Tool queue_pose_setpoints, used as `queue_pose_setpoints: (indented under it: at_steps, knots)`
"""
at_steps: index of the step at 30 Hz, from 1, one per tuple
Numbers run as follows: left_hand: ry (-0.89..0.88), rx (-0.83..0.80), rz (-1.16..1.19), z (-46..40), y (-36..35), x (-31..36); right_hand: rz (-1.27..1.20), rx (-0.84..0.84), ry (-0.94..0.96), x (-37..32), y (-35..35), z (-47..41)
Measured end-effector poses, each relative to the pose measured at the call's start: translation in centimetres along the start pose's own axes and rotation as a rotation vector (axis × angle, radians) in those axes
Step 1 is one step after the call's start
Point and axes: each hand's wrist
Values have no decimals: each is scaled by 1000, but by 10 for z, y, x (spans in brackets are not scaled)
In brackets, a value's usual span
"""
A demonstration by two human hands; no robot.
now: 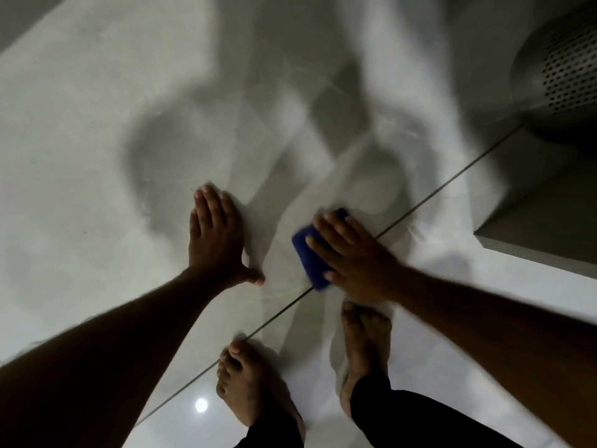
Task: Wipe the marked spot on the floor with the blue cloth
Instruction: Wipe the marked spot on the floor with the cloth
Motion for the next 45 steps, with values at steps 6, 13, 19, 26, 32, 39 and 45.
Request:
queue_pose_setpoints:
  at_steps: [6,13,19,26,32,39,45]
  knots:
    - [6,8,4,-3,-2,-1,-118,314,-880,34,3,5]
    - [-1,61,-4,20,-23,-45,-40,-86,346,-30,-2,-22]
    - [194,25,74,37,-48,-110,14,246,-589,87,15,-39]
    - [175,25,99,30,-59,-114,-99,421,-881,-18,18,-175]
    - [164,48,104,29,-58,-117,-39,112,165,-94,-14,-166]
    - [167,64,130,29,-62,-118,82,183,-410,43,-9,-7]
    - [143,93,122,31,-67,-118,-170,371,-1214,-35,-19,-48]
Point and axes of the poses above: each hand's wrist, its own z-axis away from the middle knuckle, its own y-axis out of the back of the hand, x = y × z, and after that the axes turned 15 degrees about y, right-handed
